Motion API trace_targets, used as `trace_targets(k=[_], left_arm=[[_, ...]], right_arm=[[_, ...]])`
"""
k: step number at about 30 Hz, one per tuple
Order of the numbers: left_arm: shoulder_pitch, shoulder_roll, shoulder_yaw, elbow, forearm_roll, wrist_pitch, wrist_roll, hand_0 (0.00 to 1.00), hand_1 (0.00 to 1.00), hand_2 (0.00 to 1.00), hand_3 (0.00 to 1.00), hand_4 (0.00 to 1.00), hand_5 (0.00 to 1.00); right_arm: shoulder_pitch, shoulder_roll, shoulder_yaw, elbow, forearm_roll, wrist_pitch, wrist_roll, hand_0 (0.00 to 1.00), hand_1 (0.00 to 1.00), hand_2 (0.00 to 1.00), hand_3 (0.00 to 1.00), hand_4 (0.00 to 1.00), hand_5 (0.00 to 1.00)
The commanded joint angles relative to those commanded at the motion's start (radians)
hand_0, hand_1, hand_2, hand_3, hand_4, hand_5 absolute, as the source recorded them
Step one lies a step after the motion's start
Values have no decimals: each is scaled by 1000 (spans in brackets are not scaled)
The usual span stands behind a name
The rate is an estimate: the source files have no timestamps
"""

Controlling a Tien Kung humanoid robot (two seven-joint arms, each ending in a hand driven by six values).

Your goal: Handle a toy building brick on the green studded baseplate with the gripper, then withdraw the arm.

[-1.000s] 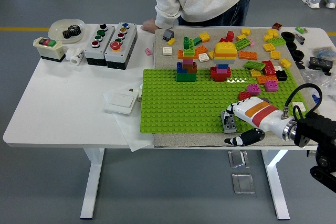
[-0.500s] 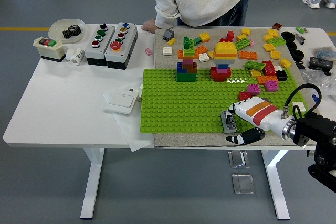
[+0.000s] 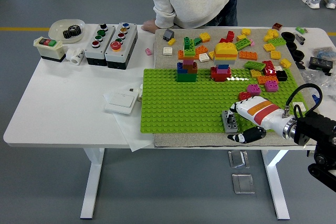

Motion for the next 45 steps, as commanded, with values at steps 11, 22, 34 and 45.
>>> trace_targets(k=[11,22,34,45], left_arm=[[0,0,3,0,-2,0,-1,787,712,605,540,533,556],[0,-1,0,0,1,0,0,787,712,605,540,533,556],[2,0,2,0,0,-1,0,787,713,605,540,533,556],[3,-1,-2,0,7,-2,1,787,712,605,540,533,557]], right_arm=[[-5,4,-1,-4,-1,2,0,675,674,715,600,817,453],[0,18,0,-28,-1,1,0,677,675,717,601,815,449],[-3,23,-3,-39,0,4,0,677,675,717,601,816,447],[-9,-1,13,12,-7,1,1,677,674,716,599,814,447]])
